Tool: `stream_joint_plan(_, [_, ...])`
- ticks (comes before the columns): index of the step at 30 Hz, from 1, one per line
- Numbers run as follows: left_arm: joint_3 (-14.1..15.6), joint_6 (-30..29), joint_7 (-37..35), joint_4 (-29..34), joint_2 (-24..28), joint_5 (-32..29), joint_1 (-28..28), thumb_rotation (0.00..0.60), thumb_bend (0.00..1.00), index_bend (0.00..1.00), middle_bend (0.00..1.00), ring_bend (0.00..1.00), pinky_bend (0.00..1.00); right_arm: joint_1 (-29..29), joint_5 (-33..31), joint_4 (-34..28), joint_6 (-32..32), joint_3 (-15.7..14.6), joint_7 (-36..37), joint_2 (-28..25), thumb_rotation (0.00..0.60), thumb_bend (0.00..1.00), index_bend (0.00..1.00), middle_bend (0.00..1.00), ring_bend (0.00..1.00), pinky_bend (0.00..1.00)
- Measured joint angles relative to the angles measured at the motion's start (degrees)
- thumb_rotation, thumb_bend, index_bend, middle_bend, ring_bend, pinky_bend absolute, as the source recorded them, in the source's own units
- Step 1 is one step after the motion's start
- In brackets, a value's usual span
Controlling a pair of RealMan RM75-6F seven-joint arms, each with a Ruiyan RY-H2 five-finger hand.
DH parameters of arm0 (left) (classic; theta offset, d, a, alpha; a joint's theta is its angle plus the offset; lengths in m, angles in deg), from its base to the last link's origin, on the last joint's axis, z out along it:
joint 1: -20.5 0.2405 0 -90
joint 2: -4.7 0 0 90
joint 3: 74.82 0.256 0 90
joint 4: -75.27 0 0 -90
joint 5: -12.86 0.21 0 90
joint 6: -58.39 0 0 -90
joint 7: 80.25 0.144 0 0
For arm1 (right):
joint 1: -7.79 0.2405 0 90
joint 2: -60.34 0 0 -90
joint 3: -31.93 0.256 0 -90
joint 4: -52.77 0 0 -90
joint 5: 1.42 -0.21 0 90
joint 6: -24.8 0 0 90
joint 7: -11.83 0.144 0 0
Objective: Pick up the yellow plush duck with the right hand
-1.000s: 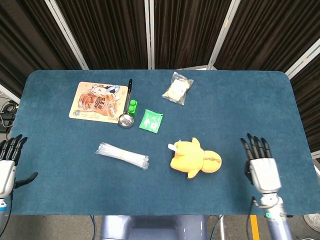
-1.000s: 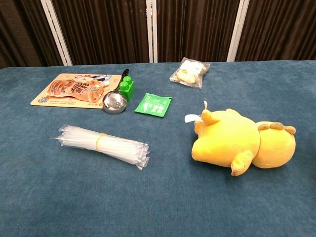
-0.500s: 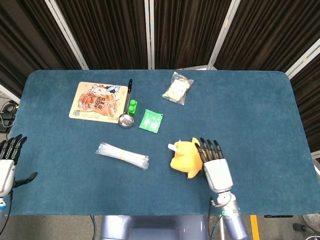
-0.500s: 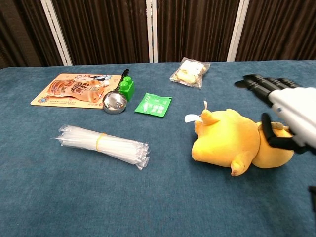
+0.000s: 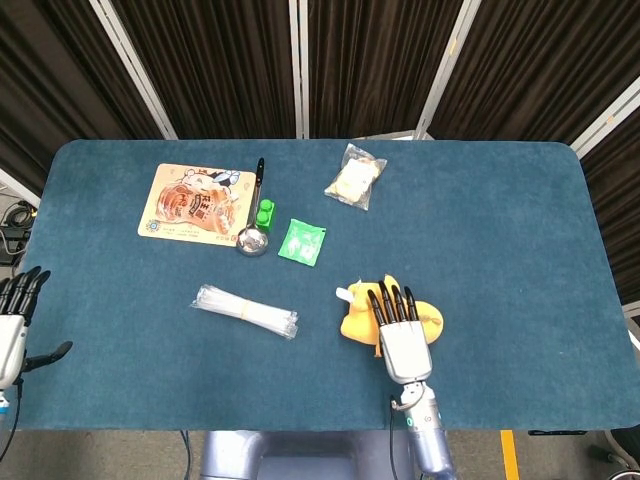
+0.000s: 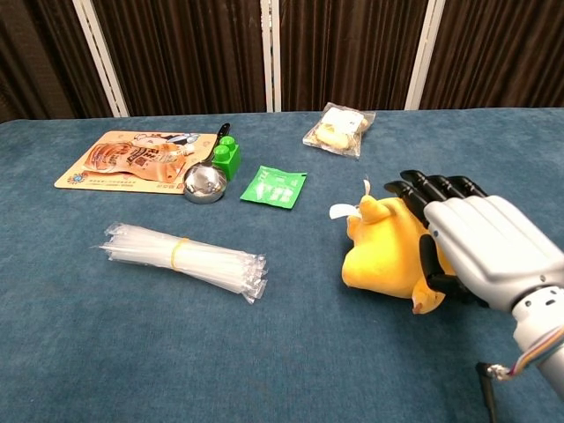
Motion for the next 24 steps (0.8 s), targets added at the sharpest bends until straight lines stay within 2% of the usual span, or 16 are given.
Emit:
stream_joint_plan(14, [-0.40, 1.10, -0.81, -0.19, 0.15, -1.45, -0.31, 0.600, 0.14, 0.00, 0.00, 0.00, 0.00, -0.53, -0.38, 6.85, 1.52, -0.90, 1.91, 5.28, 0.600, 1.00, 0.00, 0.00, 0.00, 0.00])
stream_joint_plan(20, [-0.38, 1.38, -0.57, -0.30, 0.04, -1.59, -0.46, 0.600, 0.14, 0.00, 0.00, 0.00, 0.00, -0.74, -2.45, 11.94, 0.73, 0.11, 3.68, 6.22, 0.600, 1.00, 0.00, 0.00, 0.00, 0.00])
stream_joint_plan(24, [-0.33, 1.35, -0.19, -0.26, -0.09, -1.60, -0.47, 0.600, 0.14, 0.00, 0.00, 0.00, 0.00, -0.77, -3.67, 13.20, 0.60, 1.53, 4.65, 5.74, 0.600, 1.00, 0.00, 0.00, 0.00, 0.00])
